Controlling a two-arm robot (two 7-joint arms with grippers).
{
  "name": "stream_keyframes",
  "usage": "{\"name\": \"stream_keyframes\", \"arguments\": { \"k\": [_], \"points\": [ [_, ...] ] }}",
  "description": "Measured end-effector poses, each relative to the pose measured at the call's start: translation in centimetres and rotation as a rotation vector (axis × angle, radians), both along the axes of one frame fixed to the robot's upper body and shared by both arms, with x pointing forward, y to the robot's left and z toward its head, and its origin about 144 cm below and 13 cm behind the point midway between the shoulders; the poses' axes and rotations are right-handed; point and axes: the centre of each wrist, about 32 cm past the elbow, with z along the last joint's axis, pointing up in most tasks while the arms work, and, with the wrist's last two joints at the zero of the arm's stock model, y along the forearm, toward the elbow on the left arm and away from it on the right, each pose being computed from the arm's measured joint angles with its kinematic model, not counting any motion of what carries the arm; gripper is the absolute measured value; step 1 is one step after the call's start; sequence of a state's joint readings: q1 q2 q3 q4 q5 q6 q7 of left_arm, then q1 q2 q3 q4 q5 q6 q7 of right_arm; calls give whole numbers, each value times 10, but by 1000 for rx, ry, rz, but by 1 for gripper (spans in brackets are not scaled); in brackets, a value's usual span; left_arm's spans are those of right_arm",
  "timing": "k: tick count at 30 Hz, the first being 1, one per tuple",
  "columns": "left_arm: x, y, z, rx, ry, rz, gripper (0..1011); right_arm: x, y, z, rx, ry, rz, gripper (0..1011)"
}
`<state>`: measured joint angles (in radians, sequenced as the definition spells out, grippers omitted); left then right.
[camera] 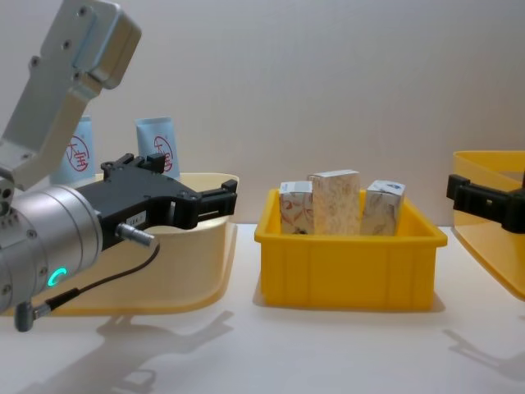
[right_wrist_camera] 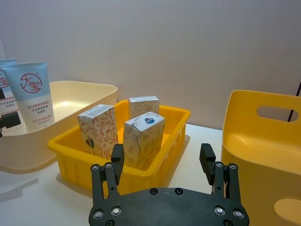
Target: Bimanual collaborative sorting of washing and personal care products
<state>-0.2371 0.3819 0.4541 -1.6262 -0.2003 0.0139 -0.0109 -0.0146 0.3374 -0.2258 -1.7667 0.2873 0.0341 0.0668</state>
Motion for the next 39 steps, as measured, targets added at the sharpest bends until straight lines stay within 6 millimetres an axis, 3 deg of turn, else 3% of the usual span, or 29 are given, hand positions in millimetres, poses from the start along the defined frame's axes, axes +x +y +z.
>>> {"name": "stream_keyframes", "arguments": {
  "k": [24,39],
  "points": [
    [4,14,11,-67,56,76,1003,0,0,0,0,0,0,1001],
    [27,26,21,-129,184,90,1003,0,0,0,0,0,0,1001]
  ]
}}
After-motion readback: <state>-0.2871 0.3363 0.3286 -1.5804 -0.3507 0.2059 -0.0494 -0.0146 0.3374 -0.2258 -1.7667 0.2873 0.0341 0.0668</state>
